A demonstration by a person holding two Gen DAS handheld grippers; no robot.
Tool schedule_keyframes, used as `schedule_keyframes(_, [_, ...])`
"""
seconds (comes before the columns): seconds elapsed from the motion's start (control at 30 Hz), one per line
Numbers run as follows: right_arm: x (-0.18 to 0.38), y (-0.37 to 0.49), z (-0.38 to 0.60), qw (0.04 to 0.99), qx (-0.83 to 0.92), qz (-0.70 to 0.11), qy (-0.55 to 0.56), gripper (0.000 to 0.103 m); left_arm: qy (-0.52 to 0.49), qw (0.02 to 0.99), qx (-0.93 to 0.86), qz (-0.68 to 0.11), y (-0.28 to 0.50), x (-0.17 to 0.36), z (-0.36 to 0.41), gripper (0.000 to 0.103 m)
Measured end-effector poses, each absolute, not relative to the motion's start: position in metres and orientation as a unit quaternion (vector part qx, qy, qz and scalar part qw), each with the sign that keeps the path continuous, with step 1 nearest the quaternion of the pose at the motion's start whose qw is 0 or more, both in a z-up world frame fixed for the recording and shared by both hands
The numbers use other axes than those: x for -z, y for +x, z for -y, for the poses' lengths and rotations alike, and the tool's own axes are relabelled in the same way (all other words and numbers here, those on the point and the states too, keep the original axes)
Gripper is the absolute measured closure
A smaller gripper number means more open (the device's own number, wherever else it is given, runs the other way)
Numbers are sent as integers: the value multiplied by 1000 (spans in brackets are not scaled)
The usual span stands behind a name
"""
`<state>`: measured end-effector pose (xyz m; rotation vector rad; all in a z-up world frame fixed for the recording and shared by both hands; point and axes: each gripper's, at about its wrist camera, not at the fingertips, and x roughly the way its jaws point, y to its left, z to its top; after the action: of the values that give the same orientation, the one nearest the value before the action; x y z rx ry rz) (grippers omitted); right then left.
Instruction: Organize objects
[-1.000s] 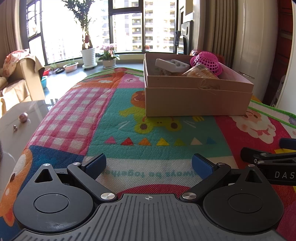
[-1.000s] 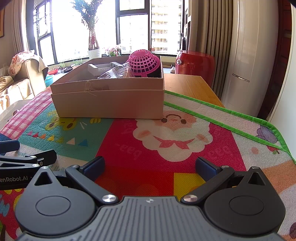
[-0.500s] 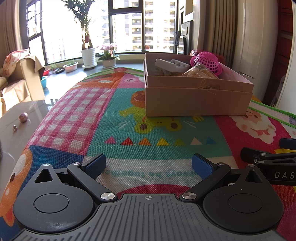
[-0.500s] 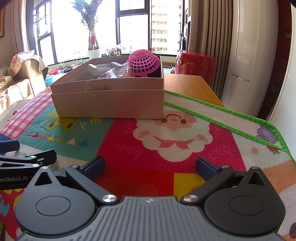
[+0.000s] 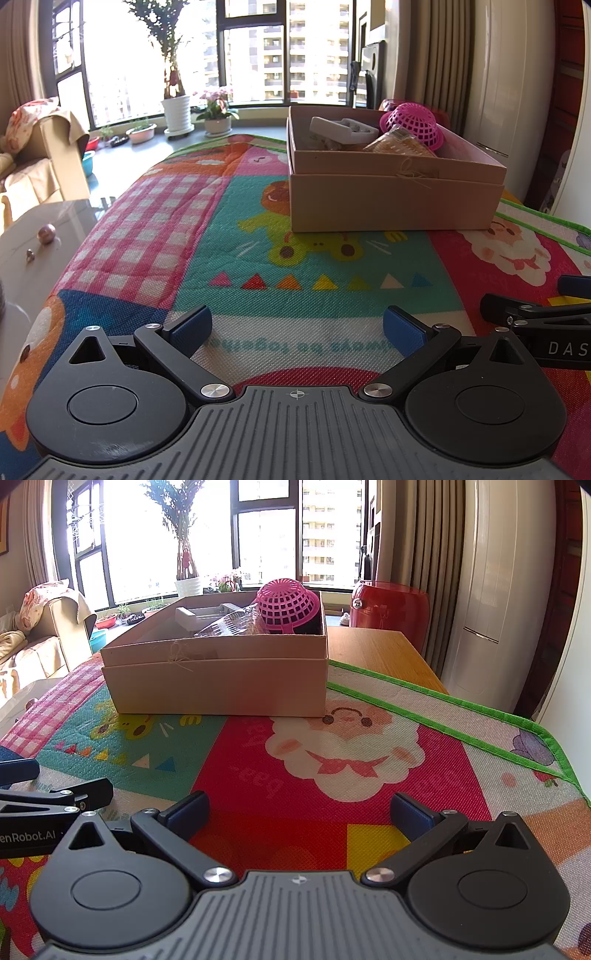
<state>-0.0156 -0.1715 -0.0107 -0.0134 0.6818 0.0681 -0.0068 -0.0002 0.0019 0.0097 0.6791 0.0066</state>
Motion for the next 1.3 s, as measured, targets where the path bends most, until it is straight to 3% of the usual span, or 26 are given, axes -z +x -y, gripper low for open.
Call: schedule_keyframes(1.3, [11,-15,172,942,-33,-334,-7,0,-1,943,-1,-334,-7,-3,-3,1])
